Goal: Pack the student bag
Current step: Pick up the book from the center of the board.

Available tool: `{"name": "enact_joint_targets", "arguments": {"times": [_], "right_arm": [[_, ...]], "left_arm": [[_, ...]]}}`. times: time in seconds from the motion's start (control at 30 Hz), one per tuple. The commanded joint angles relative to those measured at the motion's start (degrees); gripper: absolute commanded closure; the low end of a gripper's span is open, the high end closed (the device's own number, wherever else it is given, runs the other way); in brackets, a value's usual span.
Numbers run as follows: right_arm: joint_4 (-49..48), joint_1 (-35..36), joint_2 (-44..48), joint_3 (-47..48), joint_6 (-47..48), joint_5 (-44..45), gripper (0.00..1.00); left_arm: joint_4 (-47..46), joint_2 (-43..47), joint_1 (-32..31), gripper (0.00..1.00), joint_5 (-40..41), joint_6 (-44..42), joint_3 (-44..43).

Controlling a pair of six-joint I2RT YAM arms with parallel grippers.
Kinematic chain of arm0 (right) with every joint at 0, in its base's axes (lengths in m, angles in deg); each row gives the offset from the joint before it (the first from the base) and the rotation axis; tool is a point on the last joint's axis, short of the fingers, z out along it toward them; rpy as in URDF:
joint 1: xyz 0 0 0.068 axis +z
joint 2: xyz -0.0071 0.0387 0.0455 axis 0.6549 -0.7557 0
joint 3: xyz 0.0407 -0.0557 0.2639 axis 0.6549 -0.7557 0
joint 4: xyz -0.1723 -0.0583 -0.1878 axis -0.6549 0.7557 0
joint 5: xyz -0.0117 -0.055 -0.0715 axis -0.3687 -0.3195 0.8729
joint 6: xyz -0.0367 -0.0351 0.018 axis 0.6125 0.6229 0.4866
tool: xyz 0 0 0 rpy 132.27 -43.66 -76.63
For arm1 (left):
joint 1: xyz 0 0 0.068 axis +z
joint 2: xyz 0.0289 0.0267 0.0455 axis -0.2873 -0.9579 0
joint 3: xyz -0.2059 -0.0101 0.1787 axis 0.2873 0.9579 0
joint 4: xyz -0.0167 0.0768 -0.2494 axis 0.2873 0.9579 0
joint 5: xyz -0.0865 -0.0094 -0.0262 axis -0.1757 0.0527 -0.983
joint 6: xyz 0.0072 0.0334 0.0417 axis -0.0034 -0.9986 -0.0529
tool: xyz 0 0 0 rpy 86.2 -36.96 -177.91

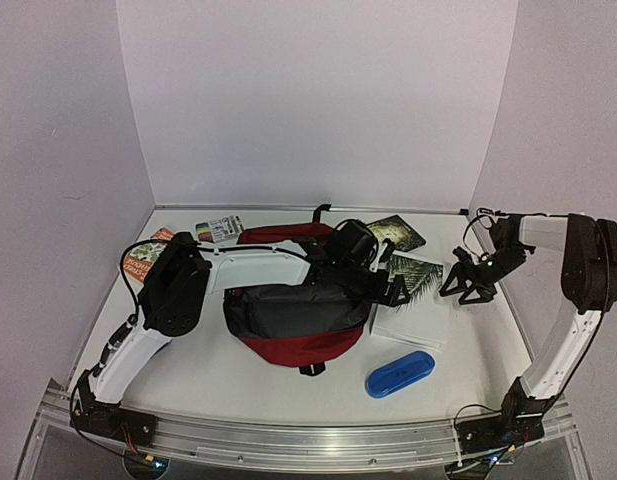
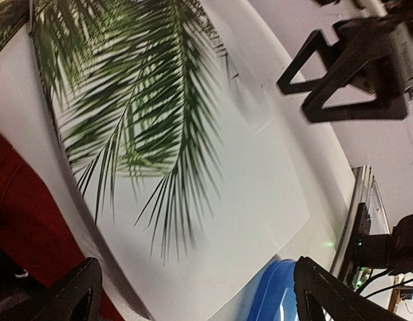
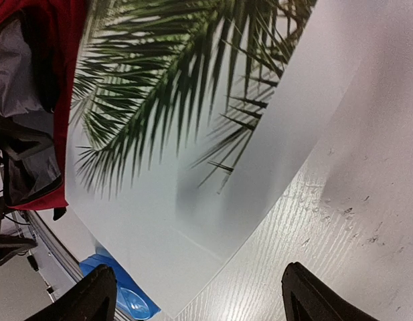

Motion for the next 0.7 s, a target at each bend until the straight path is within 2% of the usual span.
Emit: {"name": "enact_joint_targets", "arguments": {"times": [0.0, 0.2, 0.47, 0.67], "right_arm": [[-2.3, -0.27, -2.22, -1.66, -2.64, 1.47, 0.14], [-3.6, -0.27, -5.36, -1.27, -3.88, -0.74, 0.15], [-4.26, -0.23, -10.68, -0.61, -4.51, -5.42, 0.17], [-4.24, 0.25, -10.41, -0.95, -3.61, -10.55, 0.23]], "left_arm": [[0.55, -2.85, 0.25, 0.0, -0.88, 1.07, -5.39], [2.11, -5.11, 0.28, 0.0, 0.39, 2.32, -5.99], [7.0, -11.24, 0.31, 0.0, 0.67, 4.08, -12.33], [0.37, -10.55, 0.12, 0.06, -4.37, 4.4, -9.95]]}}
